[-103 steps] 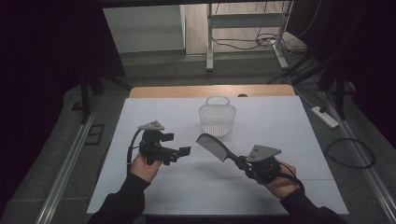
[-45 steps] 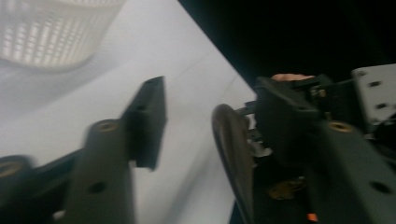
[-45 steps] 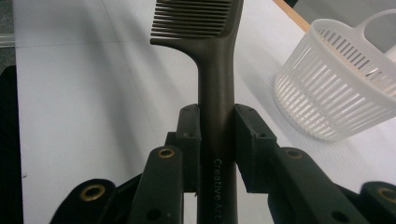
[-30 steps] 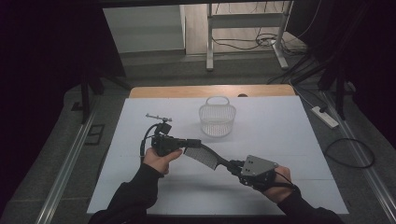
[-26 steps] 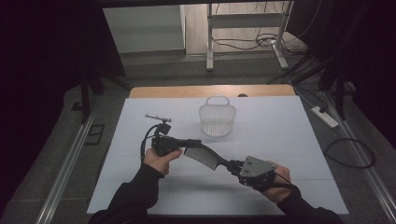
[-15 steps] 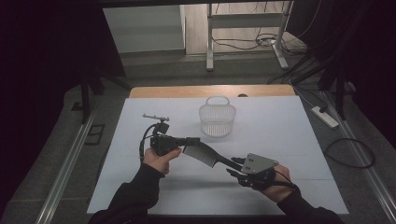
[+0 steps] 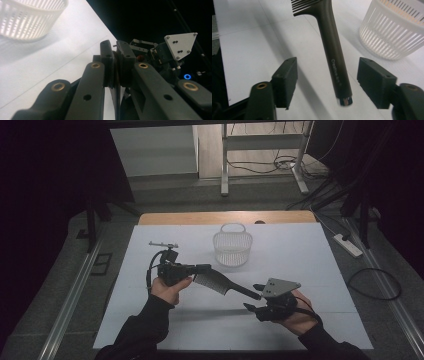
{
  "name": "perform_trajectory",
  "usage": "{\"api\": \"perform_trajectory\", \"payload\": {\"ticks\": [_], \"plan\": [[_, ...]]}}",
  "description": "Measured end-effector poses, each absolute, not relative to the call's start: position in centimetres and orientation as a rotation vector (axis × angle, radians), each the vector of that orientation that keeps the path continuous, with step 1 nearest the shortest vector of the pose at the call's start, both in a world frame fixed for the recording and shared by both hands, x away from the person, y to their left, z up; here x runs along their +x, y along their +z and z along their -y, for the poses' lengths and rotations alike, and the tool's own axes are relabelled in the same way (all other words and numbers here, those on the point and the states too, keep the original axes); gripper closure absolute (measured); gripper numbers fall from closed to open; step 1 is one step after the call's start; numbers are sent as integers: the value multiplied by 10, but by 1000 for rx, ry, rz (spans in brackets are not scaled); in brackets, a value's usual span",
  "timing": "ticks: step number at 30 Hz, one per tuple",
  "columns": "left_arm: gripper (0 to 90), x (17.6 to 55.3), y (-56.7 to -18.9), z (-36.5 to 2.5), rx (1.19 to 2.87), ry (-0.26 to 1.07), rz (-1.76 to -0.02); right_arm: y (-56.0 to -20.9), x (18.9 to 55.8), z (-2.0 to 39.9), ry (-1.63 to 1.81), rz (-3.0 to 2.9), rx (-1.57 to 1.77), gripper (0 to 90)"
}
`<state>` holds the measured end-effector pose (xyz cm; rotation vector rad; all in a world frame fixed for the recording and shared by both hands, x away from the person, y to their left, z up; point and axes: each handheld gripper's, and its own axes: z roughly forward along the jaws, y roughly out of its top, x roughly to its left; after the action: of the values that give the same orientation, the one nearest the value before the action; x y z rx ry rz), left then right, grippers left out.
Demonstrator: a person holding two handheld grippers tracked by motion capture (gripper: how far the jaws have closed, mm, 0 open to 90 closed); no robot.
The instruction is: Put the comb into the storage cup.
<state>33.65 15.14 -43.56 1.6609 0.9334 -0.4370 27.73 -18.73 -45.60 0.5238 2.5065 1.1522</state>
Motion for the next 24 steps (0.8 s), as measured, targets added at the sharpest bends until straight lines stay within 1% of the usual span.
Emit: {"api": "perform_trajectory", "payload": {"ticks": [1, 5, 7, 10, 11, 13, 14, 15, 16, 17, 24], "plan": [[841, 336, -436, -152, 1659, -435, -935, -456, 278, 188, 1156, -2515, 536, 298], [841, 336, -434, -154, 1660, -420, -937, -455, 281, 192, 1160, -2558, 566, 280], [841, 336, -434, -154, 1658, -418, -936, -455, 282, 193, 1167, -2561, 574, 256], [841, 336, -433, -155, 1663, -407, -938, -456, 285, 196, 1159, -2571, 603, 189], [841, 336, -433, -155, 1664, -405, -938, -456, 285, 196, 1159, -2571, 603, 189], [841, 336, -433, -155, 1663, -402, -942, -458, 287, 197, 1139, -2590, 633, 121], [841, 337, -432, -156, 1658, -405, -942, -458, 287, 197, 1139, -2590, 633, 121], [841, 337, -430, -157, 1656, -391, -938, -459, 289, 198, 1137, -2595, 661, 82], [841, 337, -430, -157, 1656, -391, -938, -459, 289, 198, 1137, -2595, 661, 82], [841, 336, -429, -159, 1653, -385, -942, -459, 290, 199, 1137, -2595, 689, 44], [841, 335, -426, -163, 1642, -376, -941, -457, 293, 209, 1124, -2583, 768, 8]]}}
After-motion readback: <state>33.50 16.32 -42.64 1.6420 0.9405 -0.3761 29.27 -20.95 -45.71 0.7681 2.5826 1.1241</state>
